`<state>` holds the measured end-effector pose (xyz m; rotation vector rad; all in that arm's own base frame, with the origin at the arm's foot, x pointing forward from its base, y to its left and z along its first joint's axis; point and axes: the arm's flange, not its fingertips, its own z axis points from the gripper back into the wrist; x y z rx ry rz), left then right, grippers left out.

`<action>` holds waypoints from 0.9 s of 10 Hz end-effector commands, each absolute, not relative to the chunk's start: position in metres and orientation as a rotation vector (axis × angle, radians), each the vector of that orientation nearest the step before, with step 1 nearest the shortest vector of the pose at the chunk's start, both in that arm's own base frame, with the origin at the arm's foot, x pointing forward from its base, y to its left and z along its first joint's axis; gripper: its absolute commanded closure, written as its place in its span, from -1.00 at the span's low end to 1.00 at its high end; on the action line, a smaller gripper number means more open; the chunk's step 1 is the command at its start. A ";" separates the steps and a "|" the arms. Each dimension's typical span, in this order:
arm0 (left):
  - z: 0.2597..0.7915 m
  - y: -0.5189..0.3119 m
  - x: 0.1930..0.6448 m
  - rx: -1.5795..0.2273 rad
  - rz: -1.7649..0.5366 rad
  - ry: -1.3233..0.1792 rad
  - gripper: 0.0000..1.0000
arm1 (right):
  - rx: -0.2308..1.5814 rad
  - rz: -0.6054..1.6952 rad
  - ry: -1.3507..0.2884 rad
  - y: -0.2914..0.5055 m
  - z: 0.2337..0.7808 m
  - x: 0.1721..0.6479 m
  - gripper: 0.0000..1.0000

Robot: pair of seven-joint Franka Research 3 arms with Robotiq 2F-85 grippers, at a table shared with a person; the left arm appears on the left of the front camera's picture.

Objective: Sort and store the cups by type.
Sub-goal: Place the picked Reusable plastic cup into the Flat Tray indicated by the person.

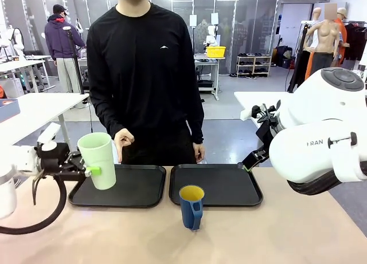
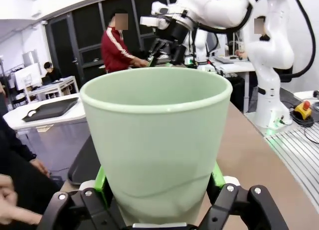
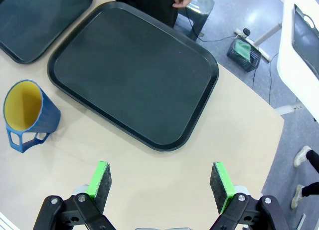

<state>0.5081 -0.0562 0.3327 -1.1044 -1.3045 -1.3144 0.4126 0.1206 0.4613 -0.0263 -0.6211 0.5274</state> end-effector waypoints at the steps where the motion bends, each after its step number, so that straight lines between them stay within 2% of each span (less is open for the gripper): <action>1: 0.333 -0.050 0.548 -1.166 -1.273 -1.249 -0.71 | -0.024 0.525 -0.619 0.120 0.461 0.413 -1.00; 4: 0.335 -0.034 0.560 -1.195 -1.277 -1.195 -0.71 | -0.024 0.525 -0.619 0.120 0.461 0.413 -1.00; 5: 0.327 -0.042 0.558 -1.149 -1.243 -1.248 -0.71 | -0.024 0.525 -0.619 0.120 0.461 0.413 -1.00; 9: 0.327 -0.039 0.560 -1.165 -1.243 -1.230 -0.71 | -0.024 0.525 -0.619 0.120 0.461 0.413 -1.00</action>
